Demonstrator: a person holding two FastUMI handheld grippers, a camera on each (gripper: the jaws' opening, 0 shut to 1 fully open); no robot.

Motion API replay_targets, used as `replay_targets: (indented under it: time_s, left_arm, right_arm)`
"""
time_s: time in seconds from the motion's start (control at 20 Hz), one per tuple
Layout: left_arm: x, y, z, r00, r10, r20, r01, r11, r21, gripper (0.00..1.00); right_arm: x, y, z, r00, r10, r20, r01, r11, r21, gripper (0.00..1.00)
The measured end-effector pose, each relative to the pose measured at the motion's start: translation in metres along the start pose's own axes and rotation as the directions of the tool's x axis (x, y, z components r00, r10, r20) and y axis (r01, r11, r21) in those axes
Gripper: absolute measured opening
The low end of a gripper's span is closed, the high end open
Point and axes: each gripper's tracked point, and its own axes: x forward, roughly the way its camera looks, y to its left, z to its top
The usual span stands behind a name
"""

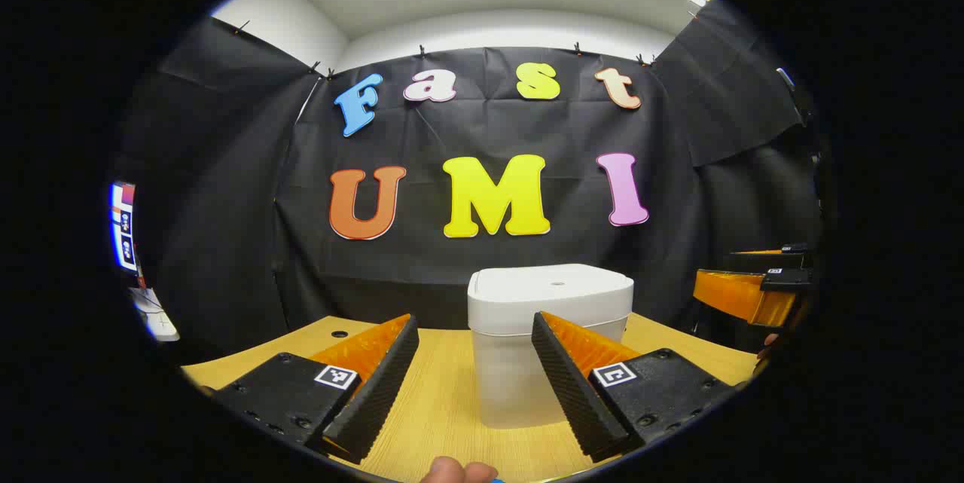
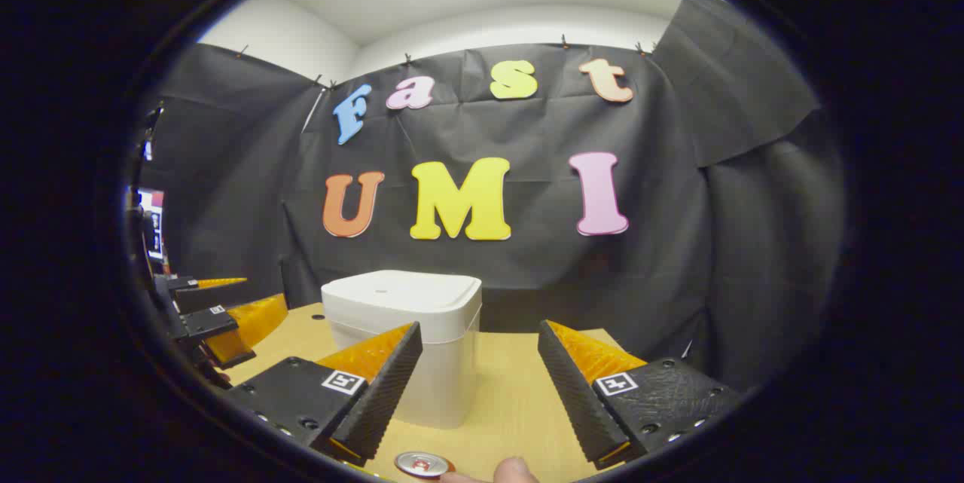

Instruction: Press the lid of the desktop garbage bin to open it, pick up the crumpled paper on the desktop and throw it into the bin, then pick up the pop can on the desktop and drop it into the bin, and finally close the garbage bin lid.

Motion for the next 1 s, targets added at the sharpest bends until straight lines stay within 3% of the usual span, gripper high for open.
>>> replay_targets:
  time_s: [0.25,0.6,1.0]
  left_arm:
    - [-0.001,-0.003,0.005,1.0,-0.007,0.003,0.007,1.0,0.025,0.97]
    - [-0.003,-0.002,0.002,1.0,-0.021,0.002,0.021,1.0,0.015,0.97]
    - [-0.004,-0.009,0.005,0.999,-0.033,0.01,0.033,0.999,0.021,0.97]
  right_arm:
    - [0.001,-0.013,-0.011,0.998,-0.048,-0.033,0.049,0.999,0.02,0.95]
    - [-0.001,-0.026,0.0,0.996,-0.088,0.005,0.088,0.996,0.001,0.96]
    - [-0.008,-0.036,0.001,0.995,-0.1,0.011,0.1,0.995,0.004,0.96]
